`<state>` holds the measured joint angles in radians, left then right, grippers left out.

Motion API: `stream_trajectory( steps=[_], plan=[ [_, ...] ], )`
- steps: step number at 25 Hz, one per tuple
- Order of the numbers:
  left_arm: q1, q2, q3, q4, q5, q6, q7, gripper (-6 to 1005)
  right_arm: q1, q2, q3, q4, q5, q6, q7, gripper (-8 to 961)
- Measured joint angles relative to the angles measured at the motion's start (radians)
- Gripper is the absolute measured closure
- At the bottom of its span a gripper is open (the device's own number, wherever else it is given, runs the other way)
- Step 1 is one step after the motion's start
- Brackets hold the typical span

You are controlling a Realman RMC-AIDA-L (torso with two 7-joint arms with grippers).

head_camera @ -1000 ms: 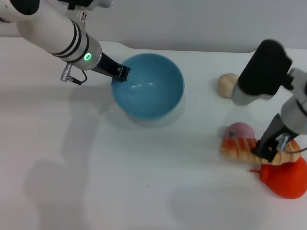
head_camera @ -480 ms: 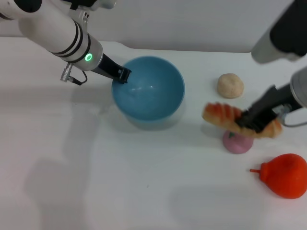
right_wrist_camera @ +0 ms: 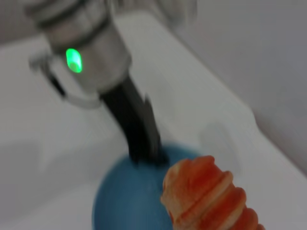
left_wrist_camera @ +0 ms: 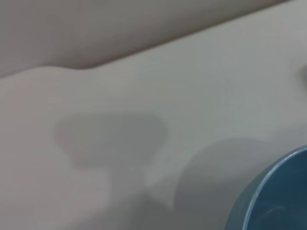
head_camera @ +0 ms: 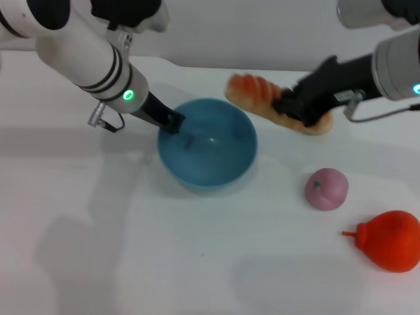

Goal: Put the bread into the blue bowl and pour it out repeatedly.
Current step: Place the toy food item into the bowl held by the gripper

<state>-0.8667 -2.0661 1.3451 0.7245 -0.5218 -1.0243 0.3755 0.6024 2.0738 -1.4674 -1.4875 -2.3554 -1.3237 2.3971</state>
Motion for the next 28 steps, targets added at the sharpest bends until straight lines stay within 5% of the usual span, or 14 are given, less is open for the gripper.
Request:
stream_trajectory(
  steps=[8,28],
  plan=[
    [-0.003,-0.001,0.116,0.022,-0.146,-0.007,0.005,1001,-0.021,0.002,-0.002,0.092,0.222,0.103,-0.120,855],
    [0.004,0.002,0.127,0.078,-0.222,-0.068,0.012,999,-0.086,0.001,-0.078,0.284,0.404,0.220,-0.315,830]
  ],
)
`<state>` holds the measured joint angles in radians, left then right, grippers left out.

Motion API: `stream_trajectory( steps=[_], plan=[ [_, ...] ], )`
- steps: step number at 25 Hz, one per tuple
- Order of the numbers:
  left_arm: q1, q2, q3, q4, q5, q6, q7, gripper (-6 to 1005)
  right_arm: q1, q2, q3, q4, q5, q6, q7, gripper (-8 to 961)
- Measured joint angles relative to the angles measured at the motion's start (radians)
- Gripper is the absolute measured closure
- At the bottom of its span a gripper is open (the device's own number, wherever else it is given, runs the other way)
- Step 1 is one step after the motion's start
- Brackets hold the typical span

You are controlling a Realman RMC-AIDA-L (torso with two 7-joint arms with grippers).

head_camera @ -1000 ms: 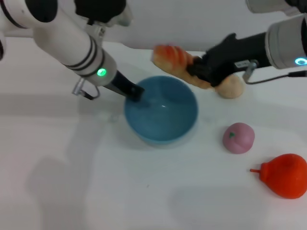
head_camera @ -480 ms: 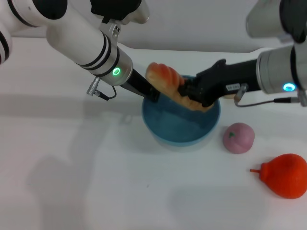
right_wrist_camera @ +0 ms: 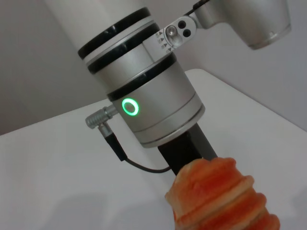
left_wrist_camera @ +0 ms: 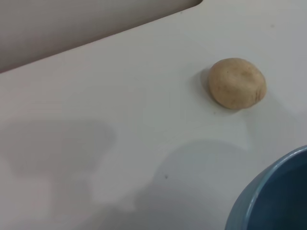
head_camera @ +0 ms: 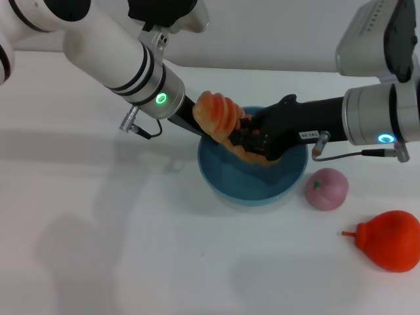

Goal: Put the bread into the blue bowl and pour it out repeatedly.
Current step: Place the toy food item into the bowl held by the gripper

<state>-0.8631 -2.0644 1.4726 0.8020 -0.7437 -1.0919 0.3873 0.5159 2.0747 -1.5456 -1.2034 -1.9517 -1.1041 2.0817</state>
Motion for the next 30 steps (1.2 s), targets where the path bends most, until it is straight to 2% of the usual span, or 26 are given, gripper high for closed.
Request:
stream_trajectory(
  steps=[7,10,15,23,27,30],
  plan=[
    [0.001,0.001,0.000,-0.002,-0.002,0.000,-0.003,999,-0.037,0.001,0.028,-0.027,0.002,-0.002,-0.004,691],
    [0.000,0.001,0.000,-0.004,-0.002,0.001,-0.003,1000,-0.083,0.000,0.046,-0.085,0.002,-0.002,-0.004,631],
    [0.001,0.000,0.000,-0.006,-0.003,0.005,-0.004,995,-0.162,0.001,0.084,-0.177,0.003,-0.014,-0.004,466],
    [-0.007,-0.004,0.018,-0.007,-0.003,0.010,-0.005,974,-0.199,0.003,0.159,-0.191,0.027,-0.026,-0.010,466],
    [-0.003,-0.006,0.060,-0.015,-0.014,0.037,-0.006,964,-0.236,0.000,0.265,-0.144,0.094,-0.030,-0.031,466],
    [0.000,-0.006,0.075,-0.029,-0.029,0.049,-0.007,956,-0.260,0.000,0.300,-0.126,0.153,-0.036,-0.074,466]
  ],
)
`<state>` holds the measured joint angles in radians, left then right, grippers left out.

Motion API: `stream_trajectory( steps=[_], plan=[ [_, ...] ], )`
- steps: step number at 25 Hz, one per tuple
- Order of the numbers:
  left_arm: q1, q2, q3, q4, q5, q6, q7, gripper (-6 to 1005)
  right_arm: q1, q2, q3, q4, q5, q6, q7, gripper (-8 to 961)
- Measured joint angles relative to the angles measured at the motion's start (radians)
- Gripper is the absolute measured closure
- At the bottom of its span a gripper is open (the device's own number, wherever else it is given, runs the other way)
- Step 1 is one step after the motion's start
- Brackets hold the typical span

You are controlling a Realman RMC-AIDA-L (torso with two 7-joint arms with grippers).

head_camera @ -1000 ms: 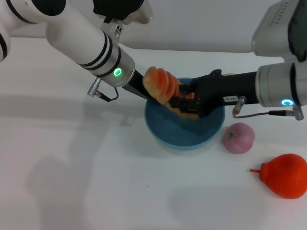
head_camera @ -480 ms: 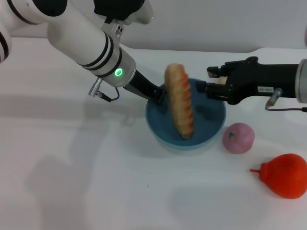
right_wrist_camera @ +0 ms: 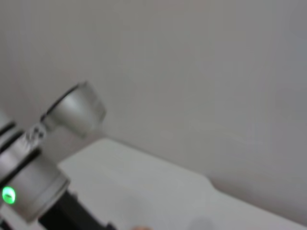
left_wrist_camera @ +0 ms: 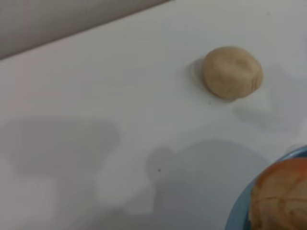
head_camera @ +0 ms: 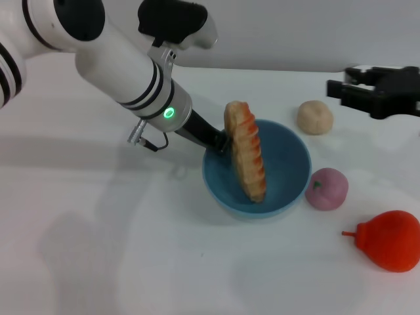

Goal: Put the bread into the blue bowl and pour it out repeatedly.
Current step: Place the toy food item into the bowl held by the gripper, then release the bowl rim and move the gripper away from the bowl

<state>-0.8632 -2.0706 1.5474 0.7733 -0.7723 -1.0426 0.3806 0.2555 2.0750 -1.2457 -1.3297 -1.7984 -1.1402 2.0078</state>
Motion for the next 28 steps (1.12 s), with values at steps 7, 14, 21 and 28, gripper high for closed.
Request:
stream_trajectory(
  steps=[7,14,21,28],
  plan=[
    [0.002,-0.003,0.085,-0.053,-0.046,0.057,0.002,938,-0.063,0.000,0.026,0.059,0.191,-0.017,-0.189,467],
    [0.003,-0.003,0.130,-0.070,-0.066,0.087,-0.020,919,-0.064,0.000,0.027,0.081,0.196,-0.018,-0.198,467],
    [0.005,0.001,0.131,-0.082,-0.067,0.082,-0.036,859,-0.070,-0.001,0.028,0.092,0.202,-0.018,-0.198,466],
    [0.026,0.011,0.087,-0.022,-0.054,0.060,-0.037,741,-0.074,-0.001,0.035,0.099,0.204,-0.025,-0.199,466]
  ],
)
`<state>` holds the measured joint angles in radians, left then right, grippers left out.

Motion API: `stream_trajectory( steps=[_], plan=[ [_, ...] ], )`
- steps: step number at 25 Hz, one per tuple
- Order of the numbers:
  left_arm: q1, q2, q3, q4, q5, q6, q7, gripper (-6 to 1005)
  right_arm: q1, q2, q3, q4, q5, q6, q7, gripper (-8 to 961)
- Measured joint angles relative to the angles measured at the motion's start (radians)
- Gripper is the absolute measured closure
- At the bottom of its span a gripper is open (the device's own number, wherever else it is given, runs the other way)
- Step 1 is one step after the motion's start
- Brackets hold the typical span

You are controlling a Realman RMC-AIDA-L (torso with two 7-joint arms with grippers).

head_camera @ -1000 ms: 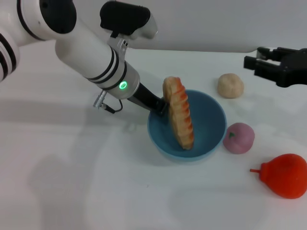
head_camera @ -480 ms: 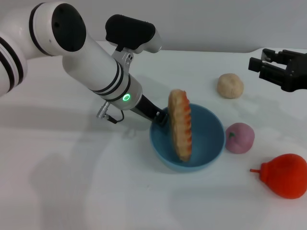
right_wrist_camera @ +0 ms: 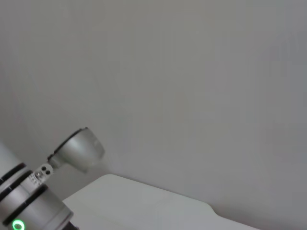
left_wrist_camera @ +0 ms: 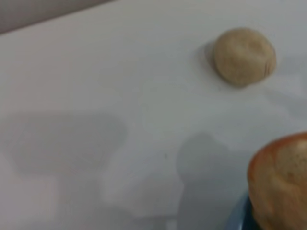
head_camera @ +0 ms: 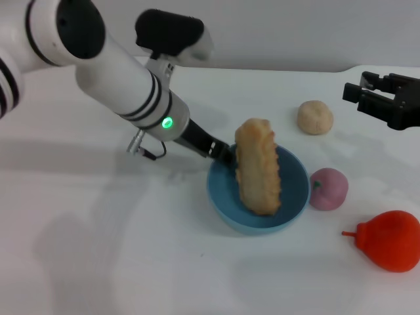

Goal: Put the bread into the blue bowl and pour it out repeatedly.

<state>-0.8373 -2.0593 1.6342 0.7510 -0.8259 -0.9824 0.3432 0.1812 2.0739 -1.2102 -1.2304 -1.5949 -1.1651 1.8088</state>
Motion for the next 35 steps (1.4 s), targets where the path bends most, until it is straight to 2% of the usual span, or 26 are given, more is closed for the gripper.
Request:
stream_trajectory(
  steps=[1,6,7,9,11,14,20,21,22,23,28,31,32,35],
  plan=[
    [0.007,0.001,-0.023,0.013,0.002,-0.002,0.004,724,0.000,0.000,0.002,0.002,0.001,-0.002,0.000,466],
    [0.054,0.008,-0.112,0.078,0.010,0.002,0.015,504,-0.002,0.000,0.005,0.011,0.004,-0.004,0.000,467],
    [0.079,0.008,-0.158,0.105,0.012,0.012,0.038,460,-0.003,0.000,0.007,0.014,0.004,-0.004,0.000,467],
    [0.091,0.008,-0.180,0.120,0.013,0.020,0.054,444,-0.002,0.000,0.020,0.032,0.018,-0.004,0.000,467],
    [0.131,0.005,-0.223,0.155,0.007,0.063,0.093,429,0.003,-0.002,0.043,0.077,0.066,-0.004,0.000,467],
    [0.232,-0.001,-0.221,0.241,-0.035,0.225,0.145,422,0.012,-0.006,0.102,0.162,0.152,-0.024,-0.002,467],
    [0.421,-0.001,-0.079,0.332,-0.165,0.623,0.239,423,0.028,-0.007,0.300,0.350,0.257,-0.148,-0.082,467],
    [0.449,-0.002,-0.056,0.337,-0.183,0.702,0.242,424,0.028,-0.007,0.324,0.384,0.282,-0.167,-0.105,466],
    [0.496,-0.001,-0.003,0.343,-0.204,0.846,0.243,424,0.027,-0.007,0.348,0.420,0.312,-0.185,-0.136,466],
    [0.496,-0.001,-0.003,0.343,-0.204,0.846,0.243,424,0.026,-0.007,0.377,0.461,0.344,-0.208,-0.174,466],
    [0.579,0.003,0.185,0.322,-0.156,1.227,0.246,426,0.019,-0.008,0.502,0.623,0.434,-0.272,-0.302,466],
    [0.597,0.000,0.314,0.229,-0.114,1.518,0.231,428,0.016,-0.007,0.579,0.734,0.485,-0.311,-0.410,466],
    [0.589,0.000,0.387,0.154,-0.107,1.690,0.216,428,0.013,-0.005,0.605,0.772,0.497,-0.324,-0.475,466],
    [0.534,-0.002,0.541,-0.049,-0.102,1.974,0.168,429,0.007,-0.001,0.677,0.897,0.532,-0.359,-0.713,466]
  ],
)
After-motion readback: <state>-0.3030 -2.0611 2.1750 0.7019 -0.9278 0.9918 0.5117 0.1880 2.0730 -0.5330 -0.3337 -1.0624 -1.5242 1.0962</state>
